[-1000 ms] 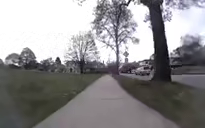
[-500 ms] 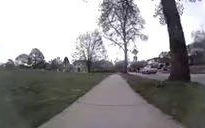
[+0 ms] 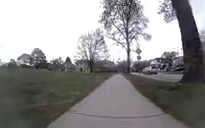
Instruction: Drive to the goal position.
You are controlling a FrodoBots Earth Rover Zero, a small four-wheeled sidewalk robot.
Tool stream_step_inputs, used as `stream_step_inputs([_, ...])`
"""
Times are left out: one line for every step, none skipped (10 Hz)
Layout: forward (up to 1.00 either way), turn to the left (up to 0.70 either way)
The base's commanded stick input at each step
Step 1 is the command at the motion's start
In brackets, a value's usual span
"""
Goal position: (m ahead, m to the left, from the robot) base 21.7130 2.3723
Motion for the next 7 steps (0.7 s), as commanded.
stream_step_inputs([1.00, 0.00])
stream_step_inputs([1.00, 0.00])
stream_step_inputs([1.00, -0.11])
stream_step_inputs([1.00, -0.24])
stream_step_inputs([1.00, -0.33])
stream_step_inputs([1.00, -0.02])
stream_step_inputs([1.00, 0.00])
